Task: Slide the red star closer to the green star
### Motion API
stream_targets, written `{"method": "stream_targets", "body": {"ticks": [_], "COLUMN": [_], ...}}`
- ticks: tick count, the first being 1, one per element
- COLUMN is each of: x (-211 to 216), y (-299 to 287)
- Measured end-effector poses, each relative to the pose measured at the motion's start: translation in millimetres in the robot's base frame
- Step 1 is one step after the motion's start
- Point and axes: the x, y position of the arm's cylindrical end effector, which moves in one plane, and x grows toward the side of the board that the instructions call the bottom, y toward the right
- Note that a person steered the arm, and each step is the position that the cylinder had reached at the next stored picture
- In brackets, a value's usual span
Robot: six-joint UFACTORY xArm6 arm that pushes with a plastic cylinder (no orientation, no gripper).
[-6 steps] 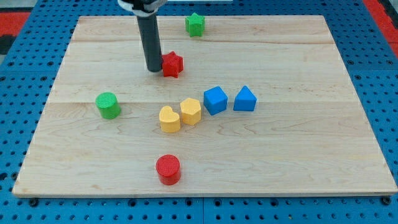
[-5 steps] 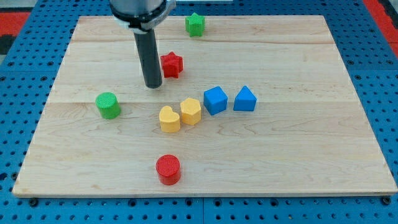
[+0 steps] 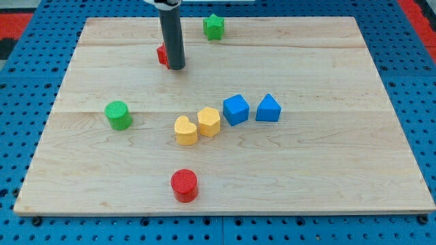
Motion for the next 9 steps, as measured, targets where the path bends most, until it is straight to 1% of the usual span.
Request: {"method": "stream_targets", "body": {"ticks": [1, 3, 4, 5, 6, 7, 8, 9], "x": [-27.4, 29.1, 10.5, -17.9, -37.7, -55.3, -60.4, -2.1], "y": [2.9, -56.8, -64.3, -50.0, -36.1, -10.7, 3.3, -6.3]}}
